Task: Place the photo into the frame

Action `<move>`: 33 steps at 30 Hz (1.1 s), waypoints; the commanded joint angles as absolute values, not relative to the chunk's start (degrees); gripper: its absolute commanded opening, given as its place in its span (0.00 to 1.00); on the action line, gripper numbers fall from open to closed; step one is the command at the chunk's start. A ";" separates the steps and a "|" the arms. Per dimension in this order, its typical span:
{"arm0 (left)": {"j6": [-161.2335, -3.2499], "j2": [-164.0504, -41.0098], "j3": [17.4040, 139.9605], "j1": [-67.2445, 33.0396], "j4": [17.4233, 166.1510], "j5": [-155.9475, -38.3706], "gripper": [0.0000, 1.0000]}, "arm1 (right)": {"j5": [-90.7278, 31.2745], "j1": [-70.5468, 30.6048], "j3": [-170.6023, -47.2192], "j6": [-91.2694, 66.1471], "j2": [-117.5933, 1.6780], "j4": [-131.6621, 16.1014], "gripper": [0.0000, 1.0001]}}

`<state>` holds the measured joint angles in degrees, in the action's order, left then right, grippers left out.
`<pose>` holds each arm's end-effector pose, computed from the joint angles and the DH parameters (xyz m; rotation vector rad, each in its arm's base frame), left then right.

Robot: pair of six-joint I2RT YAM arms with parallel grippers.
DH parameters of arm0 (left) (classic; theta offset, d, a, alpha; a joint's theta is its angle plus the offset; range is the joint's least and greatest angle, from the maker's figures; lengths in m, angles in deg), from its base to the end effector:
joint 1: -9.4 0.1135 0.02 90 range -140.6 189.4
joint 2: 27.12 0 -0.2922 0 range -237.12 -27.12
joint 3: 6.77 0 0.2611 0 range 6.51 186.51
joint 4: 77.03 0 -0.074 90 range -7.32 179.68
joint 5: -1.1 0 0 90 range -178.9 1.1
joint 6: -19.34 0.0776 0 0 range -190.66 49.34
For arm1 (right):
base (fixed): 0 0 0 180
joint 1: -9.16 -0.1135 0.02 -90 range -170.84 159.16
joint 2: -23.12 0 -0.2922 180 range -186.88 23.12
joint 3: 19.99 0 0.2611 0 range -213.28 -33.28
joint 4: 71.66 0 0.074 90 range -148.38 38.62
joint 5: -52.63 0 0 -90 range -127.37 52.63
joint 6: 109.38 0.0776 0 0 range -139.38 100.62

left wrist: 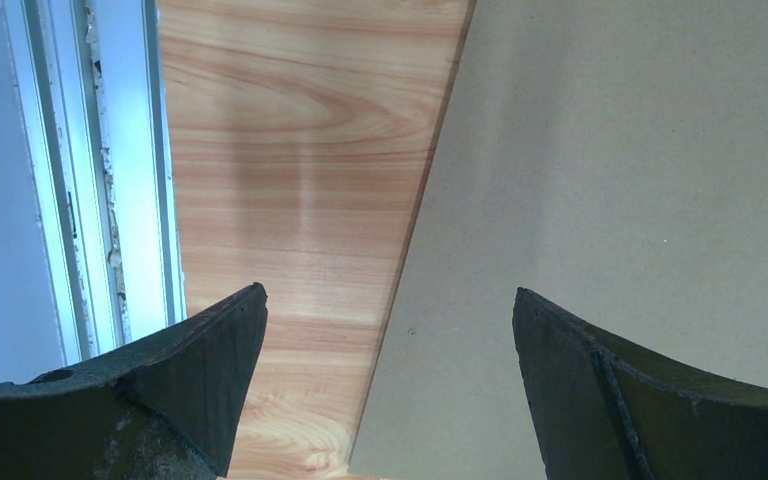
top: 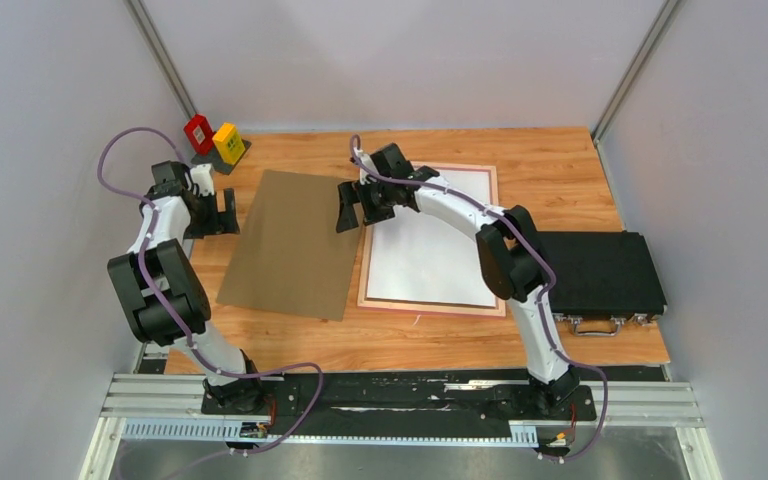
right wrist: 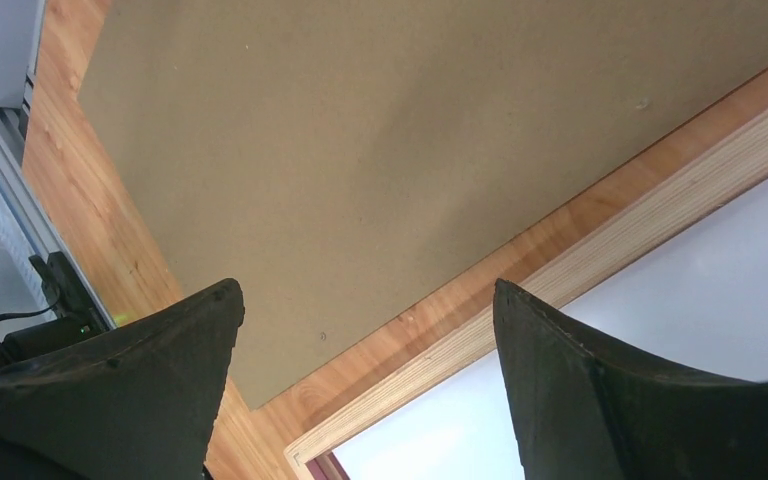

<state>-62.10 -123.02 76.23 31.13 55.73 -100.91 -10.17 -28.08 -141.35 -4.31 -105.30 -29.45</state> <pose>0.3582 0.1254 0.2159 -0.2244 2.5760 -0.0824 0.4196 0.3635 0.2020 -0.7117 2.4472 0.9666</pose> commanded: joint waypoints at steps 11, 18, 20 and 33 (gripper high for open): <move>-60.41 -122.40 75.87 31.72 57.24 -104.46 1.00 | -5.73 -29.43 -141.60 0.14 -109.89 -29.46 0.91; -60.40 -121.96 75.88 31.72 56.96 -105.15 1.00 | -9.77 -29.34 -139.15 0.58 -109.43 -29.45 0.91; -60.37 -121.69 75.91 31.72 56.91 -105.60 1.00 | -11.18 -29.25 -138.20 0.49 -109.13 -29.37 0.91; -60.32 -125.87 79.49 31.72 55.77 -108.27 1.00 | -19.04 -29.08 -134.47 1.01 -106.60 -28.93 0.93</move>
<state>-61.30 -124.46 76.68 31.18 55.90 -105.72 -13.42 -29.67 -136.23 0.33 -107.77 -31.85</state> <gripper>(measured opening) 0.998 0.924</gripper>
